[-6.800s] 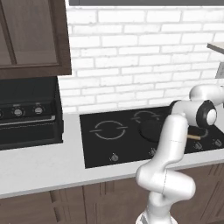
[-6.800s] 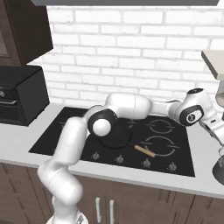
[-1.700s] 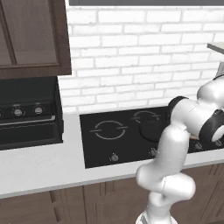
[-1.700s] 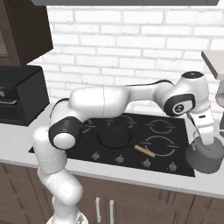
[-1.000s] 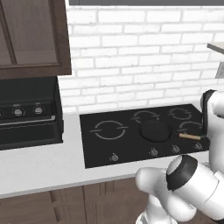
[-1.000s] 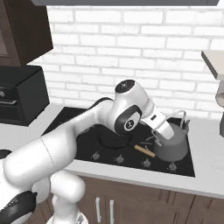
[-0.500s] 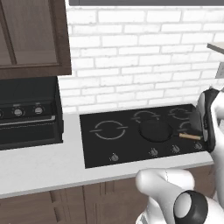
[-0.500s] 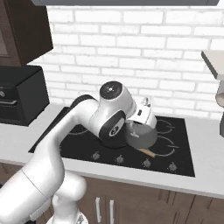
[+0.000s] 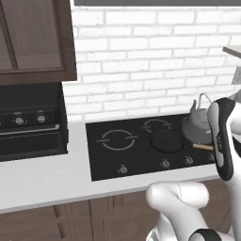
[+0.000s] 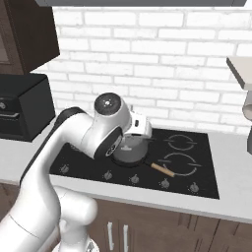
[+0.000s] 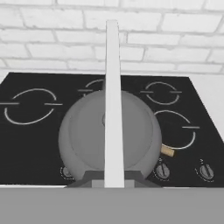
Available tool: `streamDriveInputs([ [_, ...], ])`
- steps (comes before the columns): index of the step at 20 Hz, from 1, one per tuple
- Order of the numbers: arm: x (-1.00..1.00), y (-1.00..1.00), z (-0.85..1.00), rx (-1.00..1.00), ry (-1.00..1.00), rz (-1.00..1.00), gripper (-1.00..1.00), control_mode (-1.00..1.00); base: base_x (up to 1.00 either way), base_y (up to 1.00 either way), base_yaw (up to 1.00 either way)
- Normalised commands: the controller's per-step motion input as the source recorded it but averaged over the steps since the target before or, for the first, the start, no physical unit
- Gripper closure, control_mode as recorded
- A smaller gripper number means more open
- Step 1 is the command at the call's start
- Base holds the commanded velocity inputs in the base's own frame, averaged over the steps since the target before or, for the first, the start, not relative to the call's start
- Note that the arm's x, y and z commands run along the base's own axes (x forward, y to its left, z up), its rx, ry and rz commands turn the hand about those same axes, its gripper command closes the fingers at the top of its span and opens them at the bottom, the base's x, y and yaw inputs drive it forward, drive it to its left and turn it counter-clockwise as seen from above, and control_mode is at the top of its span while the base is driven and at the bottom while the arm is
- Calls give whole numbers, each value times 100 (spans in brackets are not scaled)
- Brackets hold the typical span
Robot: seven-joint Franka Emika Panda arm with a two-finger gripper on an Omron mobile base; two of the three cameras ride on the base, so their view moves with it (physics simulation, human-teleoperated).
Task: Pick the kettle from the counter and place it on a stove burner. Then turn the burner on.
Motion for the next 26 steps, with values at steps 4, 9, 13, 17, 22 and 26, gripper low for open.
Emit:
streamDriveInputs([
  [4,0,100,0,-9,0,0,100,-100,0,0,0],
  [9,0,100,0,-11,5,2,100,-100,0,0,0],
  [13,0,100,0,-10,14,4,100,-100,0,0,0],
  [17,1,100,0,-2,14,11,100,-100,0,0,0],
  [22,11,80,0,0,13,19,100,-100,0,0,0],
  [26,22,14,15,3,0,8,100,-100,0,0,0],
])
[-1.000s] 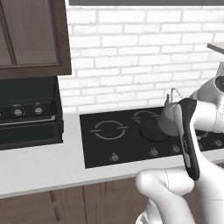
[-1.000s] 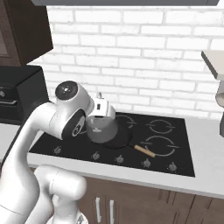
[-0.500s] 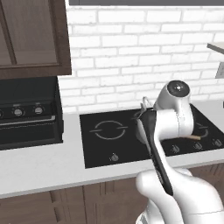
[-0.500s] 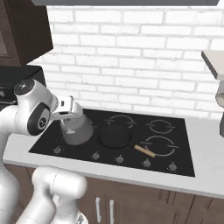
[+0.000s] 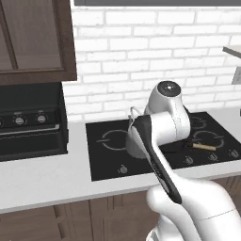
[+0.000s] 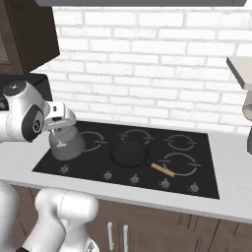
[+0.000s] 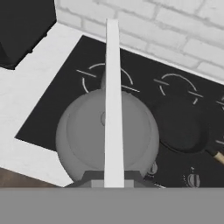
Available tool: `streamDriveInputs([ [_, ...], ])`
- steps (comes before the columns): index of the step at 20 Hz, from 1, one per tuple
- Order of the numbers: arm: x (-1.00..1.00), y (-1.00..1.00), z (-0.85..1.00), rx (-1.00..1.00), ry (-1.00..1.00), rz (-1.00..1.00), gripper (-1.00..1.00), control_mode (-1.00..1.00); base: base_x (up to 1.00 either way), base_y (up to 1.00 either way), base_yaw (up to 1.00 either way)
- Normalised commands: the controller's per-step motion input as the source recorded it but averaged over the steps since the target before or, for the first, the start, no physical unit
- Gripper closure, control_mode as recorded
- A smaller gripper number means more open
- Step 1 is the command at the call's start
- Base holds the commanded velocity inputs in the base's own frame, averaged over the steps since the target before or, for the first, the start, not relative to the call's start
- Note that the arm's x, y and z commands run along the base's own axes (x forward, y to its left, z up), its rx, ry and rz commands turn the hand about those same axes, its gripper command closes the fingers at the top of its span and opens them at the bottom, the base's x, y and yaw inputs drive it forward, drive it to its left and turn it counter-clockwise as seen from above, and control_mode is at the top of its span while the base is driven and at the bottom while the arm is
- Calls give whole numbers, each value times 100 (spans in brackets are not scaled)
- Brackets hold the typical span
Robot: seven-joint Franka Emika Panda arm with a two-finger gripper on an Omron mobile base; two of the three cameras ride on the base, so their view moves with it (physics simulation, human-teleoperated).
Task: Pick the kettle from the counter and place it on a stove burner. Then turn the burner on.
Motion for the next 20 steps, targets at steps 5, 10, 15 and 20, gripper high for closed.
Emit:
streamDriveInputs([
  [5,67,-1,-22,3,11,0,100,-100,0,0,0],
  [10,100,-6,-43,10,0,0,100,-100,0,0,0],
  [15,81,0,-1,2,0,-1,100,-100,0,0,0],
  [20,23,9,-13,0,4,0,100,-100,0,0,0],
])
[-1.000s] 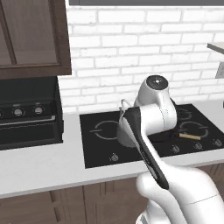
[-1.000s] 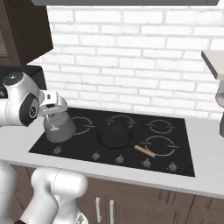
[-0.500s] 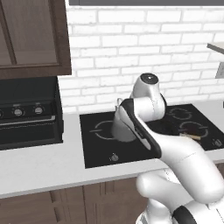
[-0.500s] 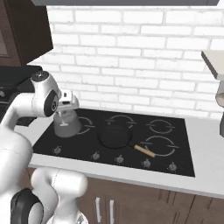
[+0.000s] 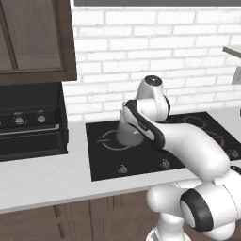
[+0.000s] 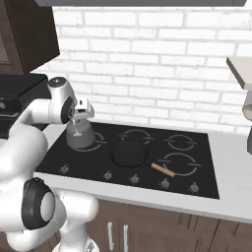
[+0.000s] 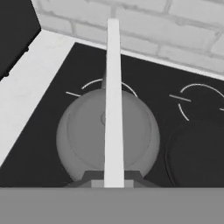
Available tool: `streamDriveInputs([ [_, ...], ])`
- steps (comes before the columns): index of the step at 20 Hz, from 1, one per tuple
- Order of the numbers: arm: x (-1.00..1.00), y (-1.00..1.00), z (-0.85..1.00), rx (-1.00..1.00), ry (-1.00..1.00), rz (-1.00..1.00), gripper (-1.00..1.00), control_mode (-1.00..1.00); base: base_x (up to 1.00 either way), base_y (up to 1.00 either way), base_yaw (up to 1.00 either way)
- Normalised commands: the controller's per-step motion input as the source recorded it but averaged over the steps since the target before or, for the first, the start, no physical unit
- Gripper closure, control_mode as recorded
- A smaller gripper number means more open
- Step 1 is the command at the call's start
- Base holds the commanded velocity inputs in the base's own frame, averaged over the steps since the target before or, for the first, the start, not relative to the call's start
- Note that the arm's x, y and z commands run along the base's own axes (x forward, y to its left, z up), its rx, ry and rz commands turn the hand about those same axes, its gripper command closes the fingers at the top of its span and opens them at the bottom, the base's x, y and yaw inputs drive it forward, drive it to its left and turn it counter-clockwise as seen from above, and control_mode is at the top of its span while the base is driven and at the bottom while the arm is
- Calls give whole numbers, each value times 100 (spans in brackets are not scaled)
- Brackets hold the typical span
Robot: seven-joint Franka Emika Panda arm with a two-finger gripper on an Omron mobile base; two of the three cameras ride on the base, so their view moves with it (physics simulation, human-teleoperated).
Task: Pick the kettle from the counter and place it on a stove burner. Then turn the burner on.
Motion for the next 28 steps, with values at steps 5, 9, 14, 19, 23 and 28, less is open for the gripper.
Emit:
streamDriveInputs([
  [5,0,0,-41,3,6,2,100,-100,0,0,0],
  [9,0,0,-34,1,0,0,100,-100,0,0,0],
  [14,5,0,-2,0,-7,0,100,-100,0,0,0],
  [19,43,4,-2,0,-6,0,100,-100,0,0,0],
  [23,42,10,-4,0,0,0,100,-100,0,0,0],
  [28,6,10,-6,0,0,0,100,-100,0,0,0],
])
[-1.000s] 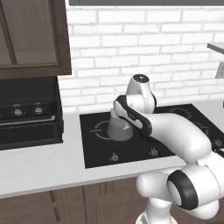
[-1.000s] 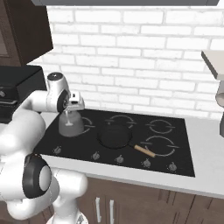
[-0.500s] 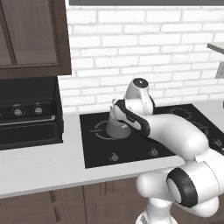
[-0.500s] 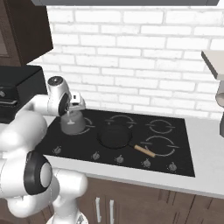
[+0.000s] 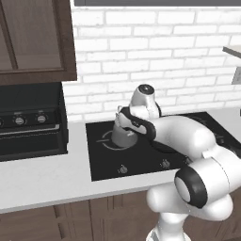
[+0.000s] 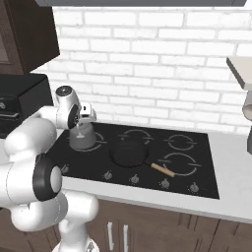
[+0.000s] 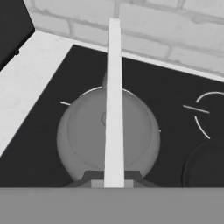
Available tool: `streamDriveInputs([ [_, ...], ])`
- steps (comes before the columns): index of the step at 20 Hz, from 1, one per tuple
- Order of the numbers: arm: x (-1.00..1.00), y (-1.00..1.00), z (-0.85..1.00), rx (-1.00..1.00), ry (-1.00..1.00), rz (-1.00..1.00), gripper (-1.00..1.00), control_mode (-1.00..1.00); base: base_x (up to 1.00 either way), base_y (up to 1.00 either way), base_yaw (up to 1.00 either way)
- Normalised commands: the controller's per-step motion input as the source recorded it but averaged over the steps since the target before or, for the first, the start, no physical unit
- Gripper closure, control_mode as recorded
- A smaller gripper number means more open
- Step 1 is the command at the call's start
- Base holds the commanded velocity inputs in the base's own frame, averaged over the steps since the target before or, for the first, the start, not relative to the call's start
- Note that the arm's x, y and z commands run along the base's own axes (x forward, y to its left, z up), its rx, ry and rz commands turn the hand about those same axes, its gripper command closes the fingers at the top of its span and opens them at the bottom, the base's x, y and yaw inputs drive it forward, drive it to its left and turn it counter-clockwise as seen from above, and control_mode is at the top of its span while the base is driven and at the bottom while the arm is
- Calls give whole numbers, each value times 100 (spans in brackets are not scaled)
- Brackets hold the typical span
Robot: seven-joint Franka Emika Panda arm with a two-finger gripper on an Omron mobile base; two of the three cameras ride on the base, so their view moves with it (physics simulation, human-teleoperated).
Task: Pick the kettle from the counter and place it on a stove burner. Then turn the burner on.
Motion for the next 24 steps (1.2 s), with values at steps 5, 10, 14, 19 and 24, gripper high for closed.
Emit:
streamDriveInputs([
  [5,0,4,-31,0,0,0,100,-100,0,0,0],
  [10,0,0,-42,0,0,0,100,-100,0,0,0],
  [14,6,0,-12,0,0,0,100,-100,0,0,0],
  [19,38,2,2,0,0,0,100,-100,0,0,0],
  [24,48,3,0,0,0,0,100,-100,0,0,0],
])
